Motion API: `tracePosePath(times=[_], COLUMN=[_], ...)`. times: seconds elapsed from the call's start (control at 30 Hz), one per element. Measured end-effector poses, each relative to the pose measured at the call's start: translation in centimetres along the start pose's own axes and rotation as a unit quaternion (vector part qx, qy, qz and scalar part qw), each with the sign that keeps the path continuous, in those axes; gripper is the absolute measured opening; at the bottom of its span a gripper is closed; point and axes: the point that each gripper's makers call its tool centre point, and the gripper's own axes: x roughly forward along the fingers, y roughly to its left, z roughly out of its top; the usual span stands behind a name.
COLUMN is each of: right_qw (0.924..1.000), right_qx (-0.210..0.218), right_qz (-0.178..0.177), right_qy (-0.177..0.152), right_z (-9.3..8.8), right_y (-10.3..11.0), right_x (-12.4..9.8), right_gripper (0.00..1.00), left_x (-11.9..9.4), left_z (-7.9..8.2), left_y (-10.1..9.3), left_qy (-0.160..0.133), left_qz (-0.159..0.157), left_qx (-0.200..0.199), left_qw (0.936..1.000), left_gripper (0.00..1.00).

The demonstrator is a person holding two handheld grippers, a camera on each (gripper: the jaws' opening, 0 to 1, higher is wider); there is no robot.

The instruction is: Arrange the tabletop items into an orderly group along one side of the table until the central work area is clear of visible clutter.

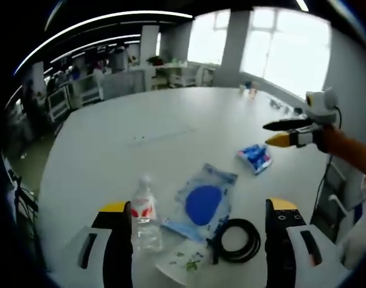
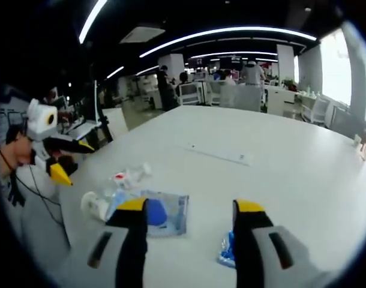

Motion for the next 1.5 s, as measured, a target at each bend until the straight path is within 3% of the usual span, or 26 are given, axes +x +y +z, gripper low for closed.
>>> tracePosePath(times=[0.4,0.7,1.0,1.5], right_qw=[0.9980,0.9934,0.9885,0.9846], right_qx=[-0.009,0.001,0.033,0.068], right_qz=[0.042,0.052,0.054,0.065], right_qy=[0.047,0.102,0.137,0.148], right_z=[-2.4,-6.5,-9.3,-10.7], right_y=[2.0,2.0,1.4,1.7], right_x=[5.0,8.4,9.9,10.8], right_gripper=[0.53,0.49,0.44,0.27], left_x=[-1.6,-2.2,-2.3,-1.8], left_z=[-1.5,-2.5,-3.3,-3.6], left_y=[1.4,2.3,3.2,3.2], left_qy=[-0.002,-0.004,0.001,0.005], left_qz=[0.023,0.035,0.047,0.046], left_qx=[-0.025,-0.044,-0.050,-0.046], left_qw=[0.9994,0.9984,0.9977,0.9978], left_gripper=[0.89,0.88,0.88,0.85])
